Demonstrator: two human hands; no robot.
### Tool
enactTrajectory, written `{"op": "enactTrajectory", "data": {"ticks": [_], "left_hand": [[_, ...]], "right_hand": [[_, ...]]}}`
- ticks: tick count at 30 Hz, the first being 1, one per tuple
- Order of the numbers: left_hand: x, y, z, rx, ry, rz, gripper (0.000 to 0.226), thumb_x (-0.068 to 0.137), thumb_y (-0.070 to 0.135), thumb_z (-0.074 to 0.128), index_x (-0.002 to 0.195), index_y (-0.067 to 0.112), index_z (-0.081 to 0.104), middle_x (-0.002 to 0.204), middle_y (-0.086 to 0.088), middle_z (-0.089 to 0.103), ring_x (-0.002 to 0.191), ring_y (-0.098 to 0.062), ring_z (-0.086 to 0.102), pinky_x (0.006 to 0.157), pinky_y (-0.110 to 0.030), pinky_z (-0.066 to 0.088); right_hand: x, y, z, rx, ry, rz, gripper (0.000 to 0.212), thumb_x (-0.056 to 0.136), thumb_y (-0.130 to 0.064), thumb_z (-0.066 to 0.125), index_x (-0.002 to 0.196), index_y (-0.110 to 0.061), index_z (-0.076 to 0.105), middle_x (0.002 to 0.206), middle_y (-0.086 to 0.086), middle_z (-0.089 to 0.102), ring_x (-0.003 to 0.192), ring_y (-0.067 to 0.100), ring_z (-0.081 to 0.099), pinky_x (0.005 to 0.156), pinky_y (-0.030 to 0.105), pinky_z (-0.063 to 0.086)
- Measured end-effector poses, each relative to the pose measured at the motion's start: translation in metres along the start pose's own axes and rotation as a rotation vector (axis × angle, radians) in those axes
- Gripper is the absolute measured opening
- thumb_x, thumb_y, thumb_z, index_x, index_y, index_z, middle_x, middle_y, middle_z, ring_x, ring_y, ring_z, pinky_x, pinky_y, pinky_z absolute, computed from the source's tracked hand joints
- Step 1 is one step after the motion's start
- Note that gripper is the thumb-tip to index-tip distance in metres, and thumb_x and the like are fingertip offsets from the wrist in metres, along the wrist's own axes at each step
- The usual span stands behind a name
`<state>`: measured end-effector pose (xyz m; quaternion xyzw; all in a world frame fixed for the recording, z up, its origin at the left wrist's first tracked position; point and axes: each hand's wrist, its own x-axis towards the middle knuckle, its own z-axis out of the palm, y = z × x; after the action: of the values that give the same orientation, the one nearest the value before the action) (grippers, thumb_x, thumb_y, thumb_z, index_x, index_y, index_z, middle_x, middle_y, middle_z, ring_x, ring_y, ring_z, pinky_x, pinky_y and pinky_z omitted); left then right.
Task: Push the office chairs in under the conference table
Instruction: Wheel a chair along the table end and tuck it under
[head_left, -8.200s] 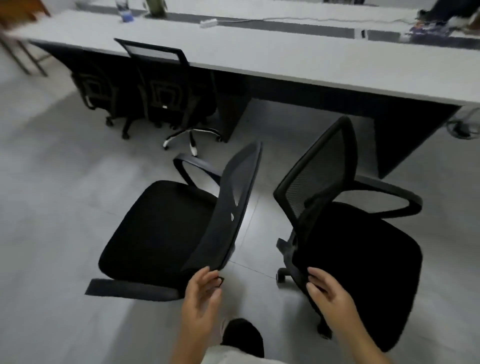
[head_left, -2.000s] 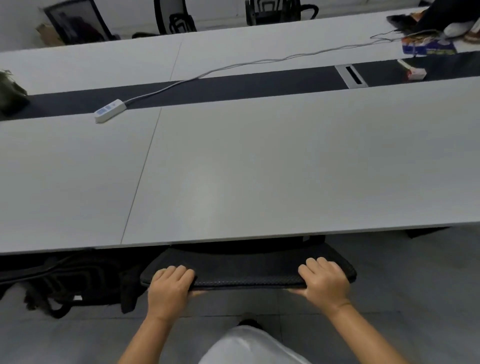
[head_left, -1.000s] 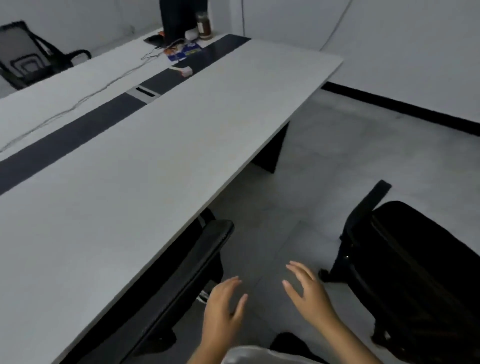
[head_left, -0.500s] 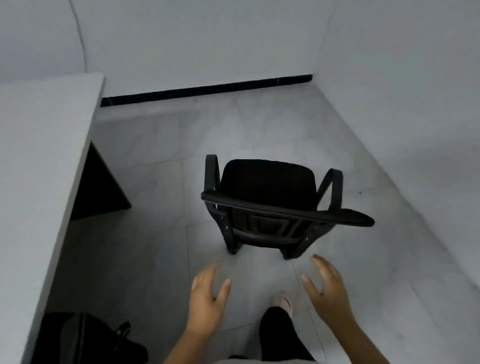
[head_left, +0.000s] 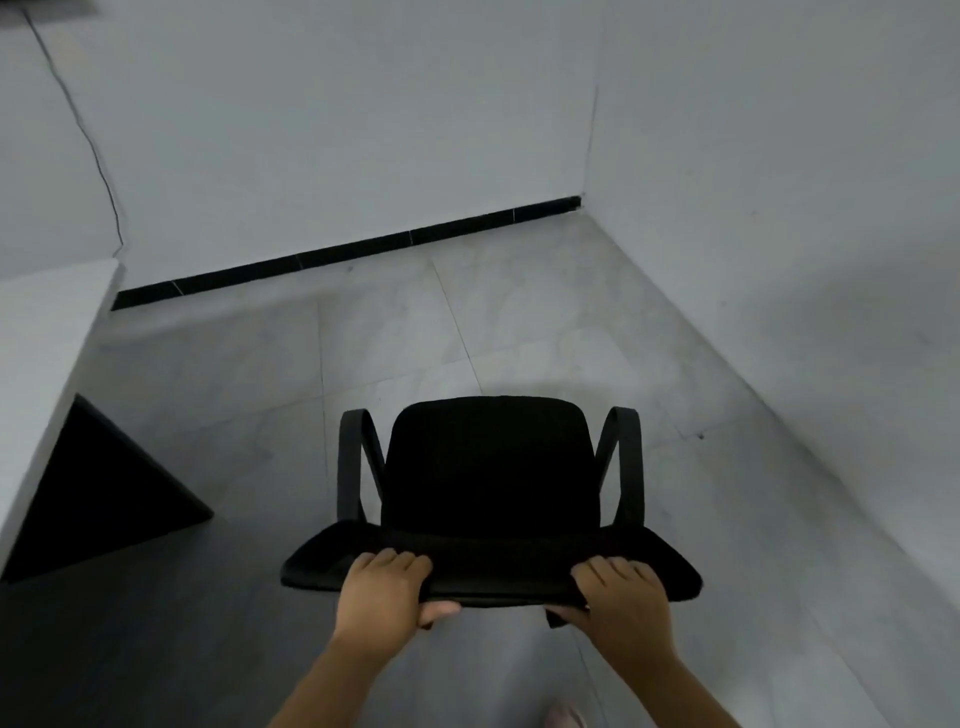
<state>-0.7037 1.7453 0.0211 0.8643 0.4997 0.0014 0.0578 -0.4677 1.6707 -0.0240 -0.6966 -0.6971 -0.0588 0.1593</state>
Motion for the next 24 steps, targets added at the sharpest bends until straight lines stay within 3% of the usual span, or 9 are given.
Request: {"op": "enactTrajectory", "data": {"ticks": [3, 5, 7, 9, 11, 12, 15, 19, 24], "left_hand": [[0.022, 0.017, 0.009, 0.097, 0.01, 0.093, 0.087, 0.09, 0.061, -0.004, 0.051, 0.027, 0.066, 0.041, 0.011, 0.055, 0.039, -0.004, 0.054, 0.043, -0.007, 0.037], [0.034, 0.029, 0.014, 0.078, -0.031, 0.079, 0.086, 0.09, 0.061, -0.002, 0.054, 0.027, 0.068, 0.043, 0.012, 0.057, 0.039, -0.004, 0.055, 0.043, -0.007, 0.038], [0.049, 0.041, 0.014, 0.043, -0.07, 0.047, 0.085, 0.091, 0.061, 0.0, 0.06, 0.027, 0.071, 0.048, 0.011, 0.06, 0.042, -0.005, 0.057, 0.044, -0.008, 0.04], [0.067, 0.051, 0.01, 0.036, -0.117, 0.039, 0.08, 0.088, 0.065, 0.002, 0.089, 0.025, 0.072, 0.075, 0.008, 0.069, 0.068, -0.006, 0.065, 0.059, -0.014, 0.046], [0.087, 0.053, 0.018, 0.005, -0.13, 0.015, 0.074, 0.082, 0.071, 0.009, 0.122, 0.026, 0.052, 0.112, 0.004, 0.061, 0.104, -0.012, 0.056, 0.082, -0.022, 0.042], [0.099, 0.054, 0.021, -0.02, -0.203, -0.002, 0.069, 0.083, 0.071, 0.016, 0.127, 0.027, 0.046, 0.118, 0.002, 0.057, 0.11, -0.014, 0.051, 0.086, -0.024, 0.039], [0.138, 0.055, 0.021, 0.0, -0.3, 0.025, 0.059, 0.087, 0.065, 0.031, 0.127, 0.025, 0.045, 0.117, 0.0, 0.055, 0.109, -0.016, 0.05, 0.086, -0.026, 0.04], [0.182, 0.049, 0.021, -0.025, -0.25, 0.047, 0.071, 0.08, 0.073, 0.021, 0.126, 0.026, 0.046, 0.115, 0.002, 0.054, 0.106, -0.014, 0.049, 0.083, -0.024, 0.04], [0.231, 0.047, 0.016, -0.129, -0.284, -0.005, 0.054, 0.085, 0.061, 0.043, 0.127, 0.029, 0.048, 0.121, 0.006, 0.059, 0.11, -0.012, 0.053, 0.087, -0.026, 0.043]], "right_hand": [[0.02, 0.036, 0.006, 0.001, 0.092, -0.072, 0.078, 0.09, -0.063, 0.013, 0.054, -0.019, 0.066, 0.051, -0.006, 0.062, 0.046, 0.013, 0.06, 0.052, 0.02, 0.041], [0.035, 0.058, 0.012, 0.015, 0.14, -0.118, 0.075, 0.09, -0.062, 0.017, 0.054, -0.018, 0.065, 0.051, -0.004, 0.061, 0.045, 0.015, 0.058, 0.057, 0.021, 0.03], [0.052, 0.074, 0.014, 0.011, 0.148, -0.144, 0.073, 0.09, -0.062, 0.019, 0.054, -0.018, 0.064, 0.05, -0.004, 0.06, 0.044, 0.014, 0.057, 0.056, 0.021, 0.03], [0.069, 0.089, 0.012, -0.009, 0.096, -0.156, 0.062, 0.085, -0.063, 0.037, 0.053, -0.017, 0.064, 0.049, -0.004, 0.06, 0.043, 0.014, 0.057, 0.05, 0.02, 0.04], [0.087, 0.101, 0.01, -0.01, 0.031, -0.164, 0.043, 0.062, -0.056, 0.073, 0.052, -0.016, 0.064, 0.047, -0.002, 0.06, 0.041, 0.015, 0.057, 0.048, 0.019, 0.046], [0.096, 0.107, 0.01, -0.017, 0.017, -0.157, 0.042, 0.048, -0.052, 0.083, 0.051, -0.015, 0.063, 0.046, -0.002, 0.059, 0.041, 0.015, 0.056, 0.047, 0.02, 0.047], [0.124, 0.123, 0.012, -0.038, 0.004, -0.134, 0.044, 0.033, -0.049, 0.088, 0.049, -0.017, 0.062, 0.044, -0.001, 0.058, 0.039, 0.014, 0.056, 0.044, 0.022, 0.046], [0.166, 0.145, 0.019, -0.017, -0.003, -0.191, 0.044, 0.031, -0.051, 0.088, 0.044, -0.02, 0.06, 0.042, -0.004, 0.056, 0.036, 0.01, 0.053, 0.042, 0.017, 0.043], [0.207, 0.171, 0.033, 0.024, -0.056, -0.273, 0.044, 0.029, -0.047, 0.089, 0.042, -0.018, 0.058, 0.041, -0.003, 0.054, 0.035, 0.009, 0.051, 0.037, 0.011, 0.038]]}}
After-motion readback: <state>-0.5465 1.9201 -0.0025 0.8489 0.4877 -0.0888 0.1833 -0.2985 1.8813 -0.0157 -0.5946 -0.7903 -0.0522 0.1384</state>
